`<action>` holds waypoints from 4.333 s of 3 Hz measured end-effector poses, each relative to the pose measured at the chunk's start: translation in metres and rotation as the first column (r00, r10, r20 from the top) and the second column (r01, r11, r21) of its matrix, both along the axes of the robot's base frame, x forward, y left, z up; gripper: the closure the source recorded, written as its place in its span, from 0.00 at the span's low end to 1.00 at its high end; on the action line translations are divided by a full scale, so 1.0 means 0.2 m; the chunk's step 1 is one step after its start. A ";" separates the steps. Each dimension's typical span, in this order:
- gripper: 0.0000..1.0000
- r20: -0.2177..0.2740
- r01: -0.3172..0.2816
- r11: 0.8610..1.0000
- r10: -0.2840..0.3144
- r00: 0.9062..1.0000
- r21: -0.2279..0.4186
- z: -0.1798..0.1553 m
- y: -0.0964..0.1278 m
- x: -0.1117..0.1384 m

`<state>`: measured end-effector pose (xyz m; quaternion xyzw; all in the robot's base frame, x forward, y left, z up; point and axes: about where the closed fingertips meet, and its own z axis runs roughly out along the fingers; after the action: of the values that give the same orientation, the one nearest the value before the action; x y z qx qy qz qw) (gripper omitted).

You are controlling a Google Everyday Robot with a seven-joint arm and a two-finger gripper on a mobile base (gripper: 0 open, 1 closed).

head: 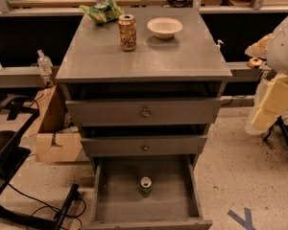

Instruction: Pick green can from bottom drawer and place on counter

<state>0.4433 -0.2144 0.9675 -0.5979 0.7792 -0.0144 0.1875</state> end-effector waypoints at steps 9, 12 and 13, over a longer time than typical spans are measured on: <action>0.00 0.386 -0.317 0.498 -0.037 0.922 0.807 -1.93 0.53 0.41; 0.00 0.242 -0.237 0.437 0.045 0.969 0.868 -3.06 0.67 0.47; 0.00 0.230 -0.225 0.442 0.042 0.972 0.868 -3.12 0.69 0.49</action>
Offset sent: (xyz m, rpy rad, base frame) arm 0.0758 0.0259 -0.1880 0.8450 -0.4650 0.0894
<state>0.5404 -0.0758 0.3434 -0.4674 0.6020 0.3574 0.5398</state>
